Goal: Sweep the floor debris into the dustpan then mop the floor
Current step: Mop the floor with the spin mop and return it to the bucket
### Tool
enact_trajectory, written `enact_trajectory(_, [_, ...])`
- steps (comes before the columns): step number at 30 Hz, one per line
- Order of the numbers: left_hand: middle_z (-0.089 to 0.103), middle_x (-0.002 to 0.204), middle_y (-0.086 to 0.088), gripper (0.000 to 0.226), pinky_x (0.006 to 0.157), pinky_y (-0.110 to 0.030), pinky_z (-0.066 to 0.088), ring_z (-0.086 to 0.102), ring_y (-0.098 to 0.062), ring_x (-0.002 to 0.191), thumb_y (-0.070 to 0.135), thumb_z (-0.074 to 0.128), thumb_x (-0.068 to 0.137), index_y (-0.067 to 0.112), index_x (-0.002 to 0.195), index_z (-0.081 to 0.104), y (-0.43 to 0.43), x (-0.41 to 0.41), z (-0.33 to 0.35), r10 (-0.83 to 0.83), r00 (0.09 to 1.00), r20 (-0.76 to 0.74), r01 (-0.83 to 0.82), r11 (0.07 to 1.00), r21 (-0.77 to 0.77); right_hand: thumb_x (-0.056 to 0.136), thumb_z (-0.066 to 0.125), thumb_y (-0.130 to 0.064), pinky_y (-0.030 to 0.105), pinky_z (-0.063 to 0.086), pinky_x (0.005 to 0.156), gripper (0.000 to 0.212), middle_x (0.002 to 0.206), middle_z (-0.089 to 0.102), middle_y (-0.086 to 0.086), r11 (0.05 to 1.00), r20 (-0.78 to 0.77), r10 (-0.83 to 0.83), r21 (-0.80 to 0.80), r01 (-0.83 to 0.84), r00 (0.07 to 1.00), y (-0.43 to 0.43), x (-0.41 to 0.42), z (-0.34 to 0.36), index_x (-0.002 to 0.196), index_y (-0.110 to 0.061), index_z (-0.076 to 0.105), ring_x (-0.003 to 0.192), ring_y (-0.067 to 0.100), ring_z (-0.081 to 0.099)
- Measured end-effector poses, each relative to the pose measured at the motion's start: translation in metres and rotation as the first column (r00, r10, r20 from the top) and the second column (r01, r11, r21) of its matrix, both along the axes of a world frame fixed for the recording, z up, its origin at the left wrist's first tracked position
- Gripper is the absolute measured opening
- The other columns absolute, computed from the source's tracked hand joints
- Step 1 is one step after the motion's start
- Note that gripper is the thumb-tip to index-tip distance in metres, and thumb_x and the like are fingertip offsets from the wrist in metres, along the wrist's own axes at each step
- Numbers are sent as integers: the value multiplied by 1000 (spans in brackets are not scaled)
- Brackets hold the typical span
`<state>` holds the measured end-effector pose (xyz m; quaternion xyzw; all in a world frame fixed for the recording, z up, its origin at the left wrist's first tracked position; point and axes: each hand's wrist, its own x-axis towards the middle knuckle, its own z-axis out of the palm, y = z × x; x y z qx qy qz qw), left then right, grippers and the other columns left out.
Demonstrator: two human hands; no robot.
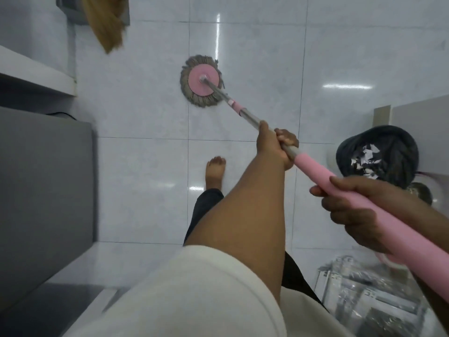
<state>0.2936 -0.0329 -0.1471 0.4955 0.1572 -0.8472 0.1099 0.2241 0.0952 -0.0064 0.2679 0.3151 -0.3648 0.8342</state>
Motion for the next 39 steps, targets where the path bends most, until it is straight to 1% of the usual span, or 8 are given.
enact_trajectory(2, [28,31,6,52,28,-8,23,29,-5,21,55,45,97,21,61,29,-53,-2,-14,9,1000,-2,-10,999,-41,64,86,-18,20,38,29,45,58,48,1,999,-64,22,-41,-24,998,-31,2,-21,98,-7,61,34,9,44])
enact_trajectory(5, [29,30,6,51,29,-6,24,28,-6,20,47,45,99,19,60,29,-130,-5,-31,4,1000,25,-2,995,-103,81,62,-27,15,38,32,24,58,48,-4,999,-210,38,-21,-43,977,-109,4,-49,95,-8,56,36,4,45])
enact_trajectory(11, [35,36,6,47,31,-6,26,31,-6,21,38,55,96,18,58,34,-192,-19,-57,-14,993,119,30,990,-136,85,56,-27,15,39,31,24,60,45,-6,997,-198,-63,-63,52,978,-165,-5,-84,96,-6,54,35,3,44])
enact_trajectory(19, [35,36,6,51,32,-7,28,33,-6,23,49,56,94,18,59,37,-88,-12,-43,-114,986,123,126,988,-94,80,61,-27,16,37,29,28,60,44,-3,994,-178,-104,-5,105,978,-58,8,-59,100,-8,54,35,4,42])
enact_trajectory(25, [32,36,7,54,29,-10,26,32,-6,25,57,52,93,19,59,35,65,-2,-5,-208,974,89,207,978,21,62,88,-16,22,39,27,49,59,47,3,974,-45,-224,35,226,974,92,27,-9,100,-5,60,34,11,44])
enact_trajectory(30, [32,39,7,55,31,-10,26,31,-6,27,61,51,91,20,58,36,165,0,23,-275,960,58,269,958,100,86,71,-19,31,49,37,32,69,55,11,954,126,-299,49,295,946,189,26,21,112,-2,66,42,20,54])
enact_trajectory(33, [31,39,6,56,31,-11,25,31,-6,27,61,50,92,20,58,35,169,-5,26,-296,954,51,289,951,107,95,59,-22,33,52,42,29,74,58,12,954,121,-300,37,298,946,199,20,21,117,-4,65,48,22,59])
enact_trajectory(39, [30,34,7,55,30,-9,22,29,-5,24,58,46,95,19,59,32,88,-31,-4,-214,975,65,213,977,25,68,84,-18,21,39,27,49,58,48,3,970,-91,-237,41,241,967,112,9,-9,107,-6,56,32,10,46])
